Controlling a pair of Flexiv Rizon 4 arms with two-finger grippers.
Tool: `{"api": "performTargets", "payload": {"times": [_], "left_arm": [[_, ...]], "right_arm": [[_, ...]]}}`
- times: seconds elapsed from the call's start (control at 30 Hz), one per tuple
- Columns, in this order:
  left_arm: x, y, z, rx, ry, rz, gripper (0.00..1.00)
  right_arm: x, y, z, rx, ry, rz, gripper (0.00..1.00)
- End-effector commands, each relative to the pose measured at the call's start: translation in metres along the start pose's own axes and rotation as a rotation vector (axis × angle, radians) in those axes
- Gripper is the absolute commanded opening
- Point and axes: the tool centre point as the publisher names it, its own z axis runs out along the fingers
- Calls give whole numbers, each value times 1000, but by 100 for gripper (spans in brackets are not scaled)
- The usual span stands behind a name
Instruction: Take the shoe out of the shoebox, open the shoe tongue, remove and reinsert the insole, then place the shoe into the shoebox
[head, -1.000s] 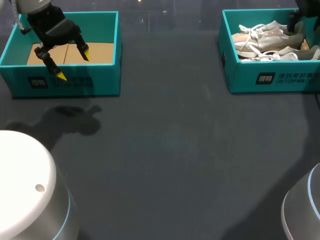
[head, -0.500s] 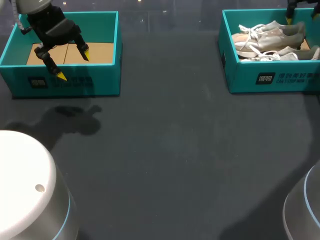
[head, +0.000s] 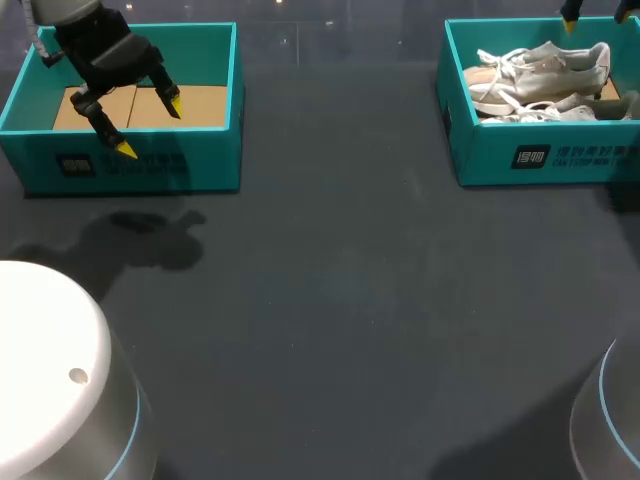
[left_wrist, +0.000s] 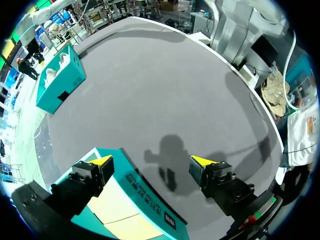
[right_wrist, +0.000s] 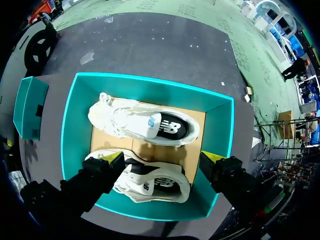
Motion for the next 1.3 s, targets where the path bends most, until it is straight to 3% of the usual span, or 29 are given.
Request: {"api": "performTargets", "payload": {"times": [0.03,0.2,0.4,0.47,0.83,1.17,1.3], "left_arm": [[8,-6,-15,-32,-34,-78,100],[0,-3,-19,-115,-42,-333,100],[-7,12,-33,-161,-42,-736,100],[-8,18,-39,-141,-35,-853,100],[-21,66,-54,-210,-62,-1473,100],[-9,88,-75,-191,-204,-1819,100],[0,92,-80,-225,-276,-1919,100]], "right_arm": [[15,-23,-19,-24,-21,-1,100],[28,-30,-26,-18,-21,-4,100],[39,-34,-35,-15,-22,-13,100],[39,-34,-35,-15,-22,-13,100],[39,-34,-35,-15,-22,-13,100],[39,-34,-35,-15,-22,-13,100],[39,-34,-35,-15,-22,-13,100]]}}
